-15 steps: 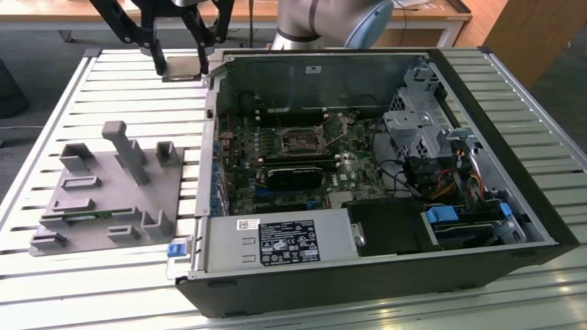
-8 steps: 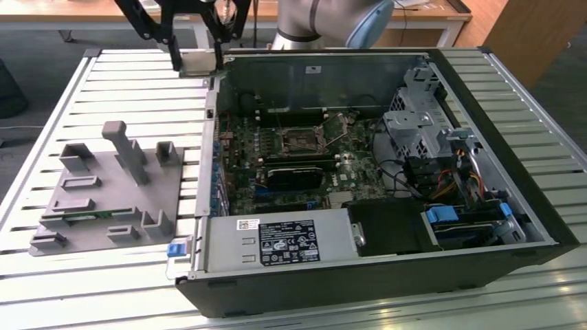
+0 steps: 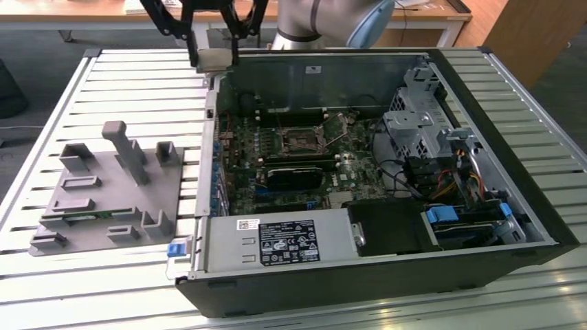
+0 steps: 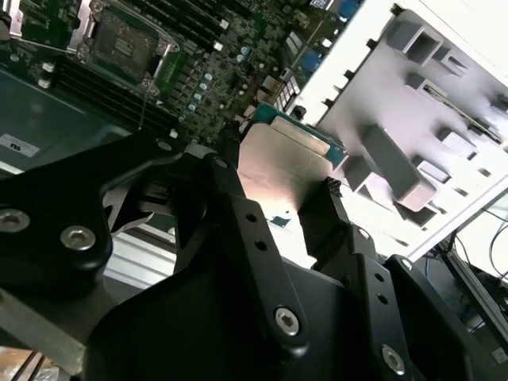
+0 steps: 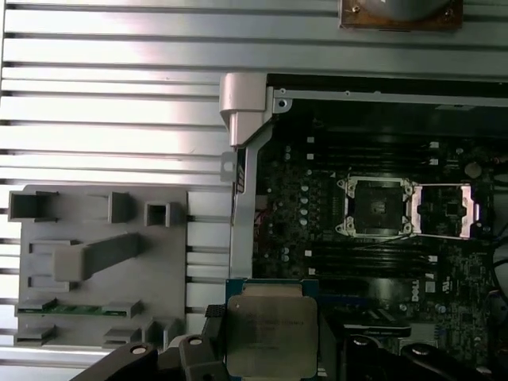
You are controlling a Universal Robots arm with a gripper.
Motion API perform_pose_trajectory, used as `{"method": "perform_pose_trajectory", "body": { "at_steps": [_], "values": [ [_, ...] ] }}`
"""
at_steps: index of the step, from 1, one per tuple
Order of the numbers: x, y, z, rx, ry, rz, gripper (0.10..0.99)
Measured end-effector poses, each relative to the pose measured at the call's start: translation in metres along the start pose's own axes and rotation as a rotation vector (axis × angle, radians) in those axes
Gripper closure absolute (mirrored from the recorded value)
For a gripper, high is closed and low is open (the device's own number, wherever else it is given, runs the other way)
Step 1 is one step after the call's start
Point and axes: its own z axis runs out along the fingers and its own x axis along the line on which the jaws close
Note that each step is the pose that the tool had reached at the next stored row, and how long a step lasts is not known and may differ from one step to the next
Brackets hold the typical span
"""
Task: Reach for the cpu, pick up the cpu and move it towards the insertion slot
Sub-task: 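Pick up the cpu and move it towards the insertion slot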
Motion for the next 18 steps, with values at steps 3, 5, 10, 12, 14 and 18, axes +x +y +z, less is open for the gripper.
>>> {"method": "perform_pose_trajectory", "body": {
  "at_steps": [3, 5, 10, 12, 14, 18],
  "values": [
    [-0.0075, 0.0026, 0.0, 0.0, -0.0001, 0.0, 0.541],
    [-0.0125, 0.0042, 0.0, 0.0, -0.0001, 0.0, 0.541],
    [-0.0248, 0.0086, -0.0001, 0.0, 0.0, 0.0, 0.541],
    [-0.0296, 0.0101, -0.0001, 0.0, -0.0002, 0.0, 0.541],
    [-0.0343, 0.0116, -0.0002, 0.0, 0.0, 0.0, 0.541],
    [-0.0438, 0.0143, -0.0002, 0.0, -0.0001, 0.0, 0.541]
  ]
}}
